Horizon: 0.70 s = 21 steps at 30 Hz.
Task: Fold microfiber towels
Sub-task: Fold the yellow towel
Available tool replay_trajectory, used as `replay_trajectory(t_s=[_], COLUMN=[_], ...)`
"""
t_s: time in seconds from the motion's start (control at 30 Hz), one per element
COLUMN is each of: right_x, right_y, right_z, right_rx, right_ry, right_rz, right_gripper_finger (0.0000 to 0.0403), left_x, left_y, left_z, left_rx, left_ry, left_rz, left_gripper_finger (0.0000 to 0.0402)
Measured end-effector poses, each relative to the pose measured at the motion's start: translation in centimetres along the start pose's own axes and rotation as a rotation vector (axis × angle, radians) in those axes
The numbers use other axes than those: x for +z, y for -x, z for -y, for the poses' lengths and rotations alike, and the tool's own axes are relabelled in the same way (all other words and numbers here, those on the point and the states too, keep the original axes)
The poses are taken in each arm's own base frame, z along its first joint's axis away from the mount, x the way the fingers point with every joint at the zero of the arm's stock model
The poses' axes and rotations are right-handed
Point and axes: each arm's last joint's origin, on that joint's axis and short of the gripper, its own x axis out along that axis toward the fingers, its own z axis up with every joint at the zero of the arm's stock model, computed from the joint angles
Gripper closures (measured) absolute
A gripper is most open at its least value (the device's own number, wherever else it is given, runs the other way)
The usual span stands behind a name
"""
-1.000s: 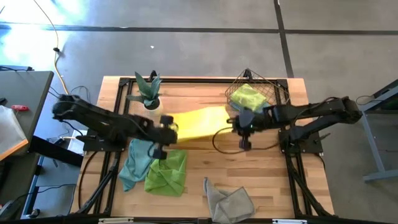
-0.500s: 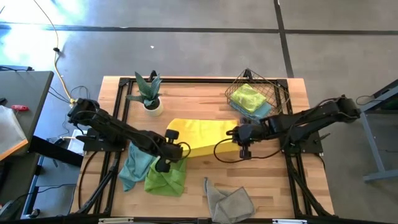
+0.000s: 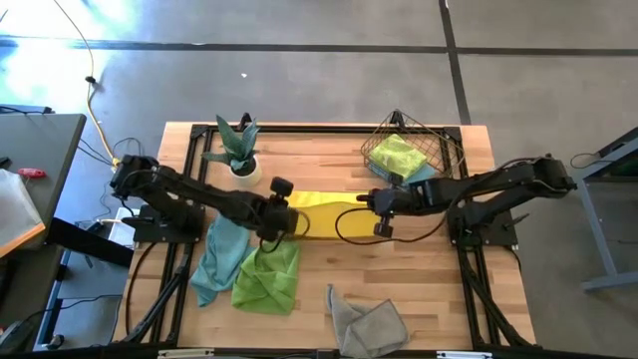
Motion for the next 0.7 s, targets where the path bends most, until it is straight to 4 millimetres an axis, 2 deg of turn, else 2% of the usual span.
replay_trajectory(t_s=[0.33, 0.5, 0.6, 0.7], right_x=[0.0, -0.1, -0.1, -0.1], right_y=[-2.8, -4.1, -4.6, -4.8], right_z=[1.8, 1.9, 1.7, 1.6], right_rx=[-0.131, -0.055, 0.020, 0.016], right_ry=[0.025, -0.003, -0.019, -0.019], right_rz=[-0.075, -0.111, -0.130, -0.129], right_gripper_finger=[0.0403, 0.0403, 0.0403, 0.0403], left_x=[-0.5, -0.2, -0.4, -0.6], left_y=[-1.8, -3.3, -4.2, -5.0], left_z=[-1.7, -1.5, -1.0, -0.7], left_rx=[-0.115, -0.158, -0.162, -0.135], left_ry=[-0.146, -0.155, -0.196, -0.269], left_rz=[0.044, 0.038, -0.016, -0.083], left_gripper_finger=[0.0401, 0.0401, 0.0401, 0.0401])
